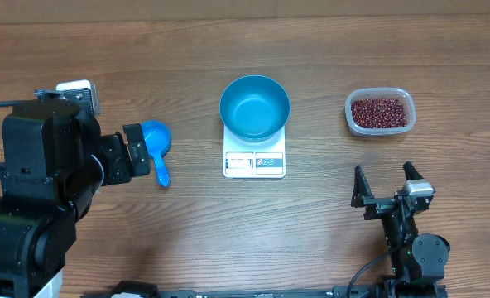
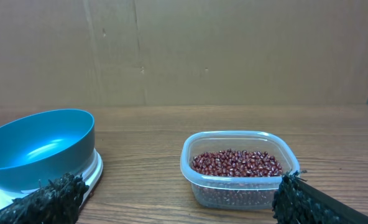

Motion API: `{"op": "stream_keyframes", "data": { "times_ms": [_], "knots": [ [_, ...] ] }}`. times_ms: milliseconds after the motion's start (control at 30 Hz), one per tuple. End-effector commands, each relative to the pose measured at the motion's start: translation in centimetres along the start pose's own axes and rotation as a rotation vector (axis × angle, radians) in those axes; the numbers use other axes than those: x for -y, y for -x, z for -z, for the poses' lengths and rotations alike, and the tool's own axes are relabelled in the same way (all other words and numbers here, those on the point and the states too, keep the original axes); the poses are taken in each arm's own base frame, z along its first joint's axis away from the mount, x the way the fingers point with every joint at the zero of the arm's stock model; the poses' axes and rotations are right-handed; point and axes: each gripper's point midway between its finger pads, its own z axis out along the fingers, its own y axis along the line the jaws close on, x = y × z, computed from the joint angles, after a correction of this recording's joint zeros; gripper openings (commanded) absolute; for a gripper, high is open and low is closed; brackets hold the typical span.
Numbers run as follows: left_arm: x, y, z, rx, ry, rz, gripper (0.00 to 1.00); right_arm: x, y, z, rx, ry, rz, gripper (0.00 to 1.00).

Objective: Scoop item into bowl and weigh 150g on scale
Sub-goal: 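Move the left gripper over the blue scoop handle, then lower the left gripper and close it on the blue scoop handle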

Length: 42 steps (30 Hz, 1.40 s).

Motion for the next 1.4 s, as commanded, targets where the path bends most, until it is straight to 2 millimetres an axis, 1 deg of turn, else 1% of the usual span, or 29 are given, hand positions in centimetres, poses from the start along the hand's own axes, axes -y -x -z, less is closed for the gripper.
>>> {"op": "stream_keyframes", "data": {
  "times_ms": [0, 233, 367, 467, 533, 567, 700, 767, 833, 933, 1067, 1133, 1233, 1300, 1333, 1367],
  "knots": [
    [-0.3, 0.6, 0.5, 0.025, 0.013, 0.017, 1.00, 0.0, -0.2, 0.0, 0.002, -0.002, -0.004, 1.00],
    [-0.4, 0.3, 0.4, 0.010, 0.017, 0.015, 1.00, 0.0, -0.2, 0.0, 0.002, -0.002, -0.004, 1.00],
    [-0.6, -1.1, -0.3, -0.069, 0.038, 0.011, 1.00, 0.0, -0.2, 0.0, 0.002, -0.002, -0.004, 1.00],
    [-0.6, -2.3, -1.6, -0.166, 0.059, 0.010, 1.00, 0.0, -0.2, 0.0, 0.002, -0.002, -0.004, 1.00],
    [0.1, -3.2, -2.9, -0.249, 0.039, 0.004, 1.00, 0.0, -0.2, 0.0, 0.002, -0.002, -0.004, 1.00],
    [0.3, -3.3, -3.2, -0.266, 0.033, 0.003, 1.00, 0.0, -0.2, 0.0, 0.002, -0.002, -0.004, 1.00],
    [1.5, -4.0, -5.4, -0.365, 0.001, 0.008, 1.00, 0.0, -0.2, 0.0, 0.002, -0.002, -0.004, 1.00],
    [1.7, -4.2, -6.6, -0.405, 0.016, 0.032, 1.00, 0.0, -0.2, 0.0, 0.002, -0.002, -0.004, 1.00],
    [1.8, -4.3, -7.2, -0.423, 0.019, 0.031, 1.00, 0.0, -0.2, 0.0, 0.002, -0.002, -0.004, 1.00],
    [1.7, -4.2, -7.4, -0.421, 0.030, 0.032, 1.00, 0.0, -0.2, 0.0, 0.002, -0.002, -0.004, 1.00],
    [1.5, -4.0, -7.7, -0.407, 0.055, 0.097, 0.99, 0.0, -0.2, 0.0, 0.002, -0.002, -0.004, 1.00],
    [1.0, -4.2, -8.2, -0.402, 0.090, 0.121, 0.99, 0.0, -0.2, 0.0, 0.002, -0.002, -0.004, 1.00],
    [0.7, -5.4, -9.3, -0.420, 0.109, 0.127, 0.99, 0.0, -0.2, 0.0, 0.002, -0.002, -0.004, 1.00],
    [0.5, -6.4, -10.4, -0.435, 0.121, 0.138, 1.00, 0.0, -0.2, 0.0, 0.002, -0.002, -0.004, 1.00],
    [0.4, -7.2, -11.4, -0.448, 0.131, 0.156, 1.00, 0.0, -0.2, 0.0, 0.002, -0.002, -0.004, 1.00],
    [0.4, -7.6, -11.8, -0.454, 0.134, 0.160, 0.99, 0.0, -0.2, 0.0, 0.002, -0.002, -0.004, 1.00]
  ]
}}
